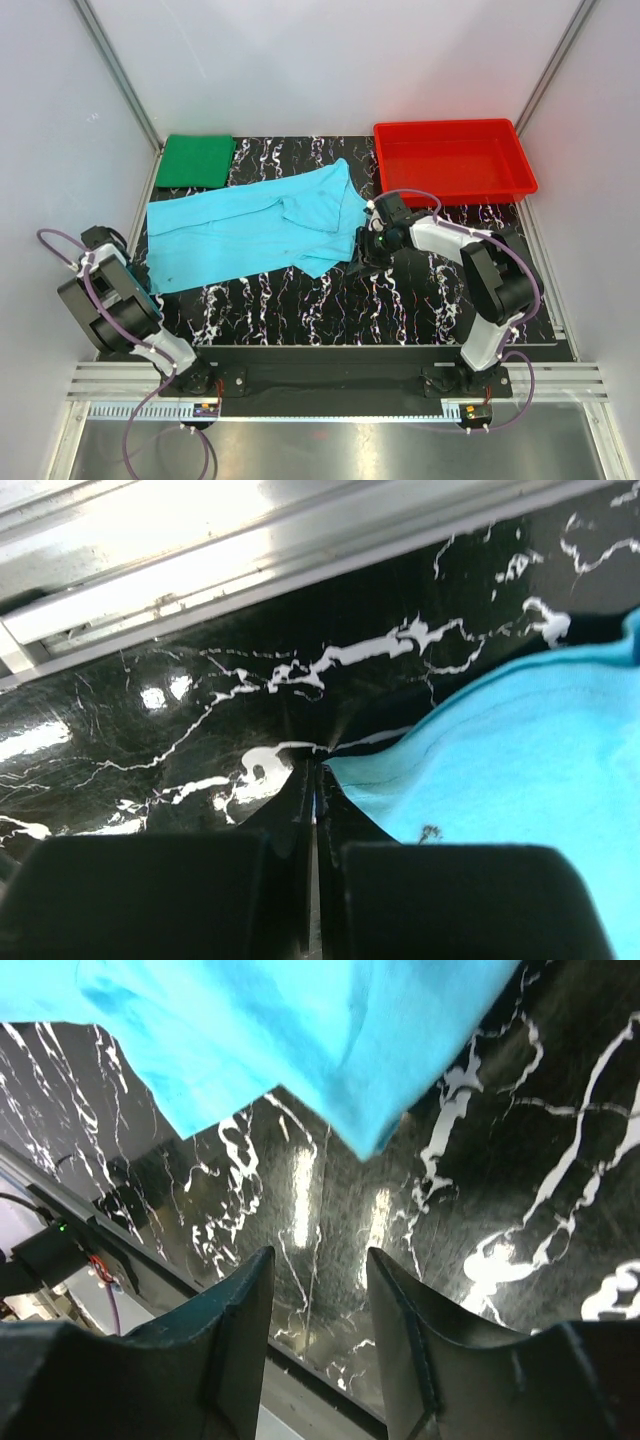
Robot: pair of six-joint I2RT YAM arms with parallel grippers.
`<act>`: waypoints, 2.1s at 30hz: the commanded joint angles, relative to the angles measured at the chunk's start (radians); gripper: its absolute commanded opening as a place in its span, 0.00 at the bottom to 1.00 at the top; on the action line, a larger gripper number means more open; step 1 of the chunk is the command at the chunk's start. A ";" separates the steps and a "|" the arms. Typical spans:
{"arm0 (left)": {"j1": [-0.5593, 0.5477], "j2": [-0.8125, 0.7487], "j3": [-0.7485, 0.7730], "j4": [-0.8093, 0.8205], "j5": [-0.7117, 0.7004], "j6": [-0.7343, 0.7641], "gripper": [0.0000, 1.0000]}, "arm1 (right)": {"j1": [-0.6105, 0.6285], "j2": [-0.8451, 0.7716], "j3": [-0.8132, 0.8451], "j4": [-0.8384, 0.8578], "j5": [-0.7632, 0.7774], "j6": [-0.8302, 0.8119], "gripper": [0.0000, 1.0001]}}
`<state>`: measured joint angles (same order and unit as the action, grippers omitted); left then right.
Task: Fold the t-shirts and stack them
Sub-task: Fold the tshirt
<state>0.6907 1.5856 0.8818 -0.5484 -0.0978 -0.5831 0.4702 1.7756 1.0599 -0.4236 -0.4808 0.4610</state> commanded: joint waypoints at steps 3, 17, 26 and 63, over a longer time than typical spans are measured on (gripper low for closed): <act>-0.007 -0.048 -0.060 -0.024 0.055 0.039 0.00 | 0.001 0.053 0.087 0.049 0.051 -0.056 0.48; -0.008 -0.058 -0.070 -0.036 0.076 0.051 0.00 | 0.001 0.148 0.241 -0.038 0.170 -0.203 0.48; -0.008 -0.058 -0.069 -0.039 0.076 0.045 0.00 | 0.001 0.093 0.132 0.078 0.091 -0.078 0.48; -0.014 -0.145 -0.001 -0.131 0.030 0.040 0.00 | -0.091 0.060 0.279 -0.190 0.088 0.076 0.00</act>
<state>0.6830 1.4727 0.8364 -0.6655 -0.0853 -0.5526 0.3996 1.8088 1.2514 -0.5823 -0.3695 0.5728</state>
